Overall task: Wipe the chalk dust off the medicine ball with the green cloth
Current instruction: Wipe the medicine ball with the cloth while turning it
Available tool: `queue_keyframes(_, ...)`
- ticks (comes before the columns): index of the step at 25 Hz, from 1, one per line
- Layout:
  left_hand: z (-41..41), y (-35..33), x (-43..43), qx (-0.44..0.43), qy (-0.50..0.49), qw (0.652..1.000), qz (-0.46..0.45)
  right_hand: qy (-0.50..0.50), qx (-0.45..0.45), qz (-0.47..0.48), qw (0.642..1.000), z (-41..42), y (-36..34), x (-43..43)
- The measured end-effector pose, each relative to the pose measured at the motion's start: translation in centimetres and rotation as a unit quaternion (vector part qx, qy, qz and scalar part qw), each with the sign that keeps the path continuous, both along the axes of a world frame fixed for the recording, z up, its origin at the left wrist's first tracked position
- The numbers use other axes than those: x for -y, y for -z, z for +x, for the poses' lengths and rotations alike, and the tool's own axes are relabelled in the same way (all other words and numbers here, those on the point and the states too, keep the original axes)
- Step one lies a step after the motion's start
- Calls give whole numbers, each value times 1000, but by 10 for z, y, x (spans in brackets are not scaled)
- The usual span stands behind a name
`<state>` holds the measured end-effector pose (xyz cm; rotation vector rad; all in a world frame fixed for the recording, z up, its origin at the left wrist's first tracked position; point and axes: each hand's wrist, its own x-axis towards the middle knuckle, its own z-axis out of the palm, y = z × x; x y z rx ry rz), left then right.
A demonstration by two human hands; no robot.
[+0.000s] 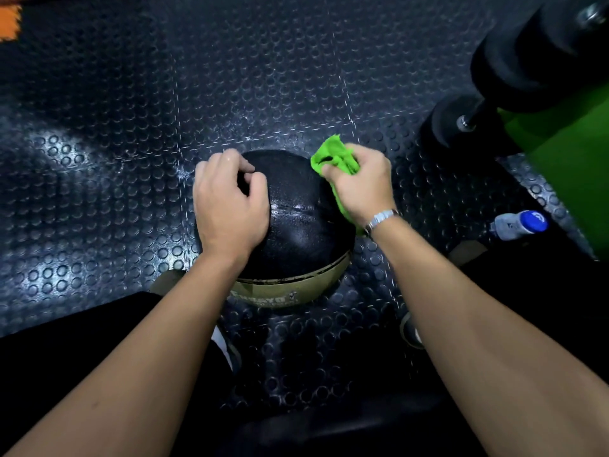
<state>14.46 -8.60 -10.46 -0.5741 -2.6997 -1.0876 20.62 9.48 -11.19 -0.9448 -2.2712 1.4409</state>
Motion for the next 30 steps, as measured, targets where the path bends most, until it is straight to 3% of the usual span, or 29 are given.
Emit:
queue_keyframes(2, -1, -2, -2, 6, -5, 1000, -4, -7, 21, 29, 999, -17, -4, 1)
queue_keyframes(6, -9, -3, 9, 31, -28, 999, 9, -46, -73, 66, 994, 15, 3, 24)
queue_keyframes(11, -23, 3, 35, 55, -35, 997, 45, 41, 32, 6, 999, 69, 43, 13)
queue_keyframes(13, -28, 5, 41, 59, -44, 996, 54, 34, 12, 14, 999, 60, 36, 24)
queue_keyframes(16, -28, 5, 39, 58, -41, 996, 46, -48, -61, 89, 993, 11, 0, 34)
queue_keyframes(19, -28, 4, 32, 61, -42, 996, 46, -142, -11, 153, 978, -35, -24, 38)
queue_keyframes(21, -30, 3, 32, 71, -52, 995, 49, -115, -31, 138, 983, -27, -14, 39)
queue_keyframes(24, -29, 3, 34, 78, -56, 994, 53, 12, -94, 101, 990, 17, 14, 43)
queue_keyframes(30, -18, 2, 30, 72, -47, 995, 55, 87, -62, 22, 994, 38, 27, 46)
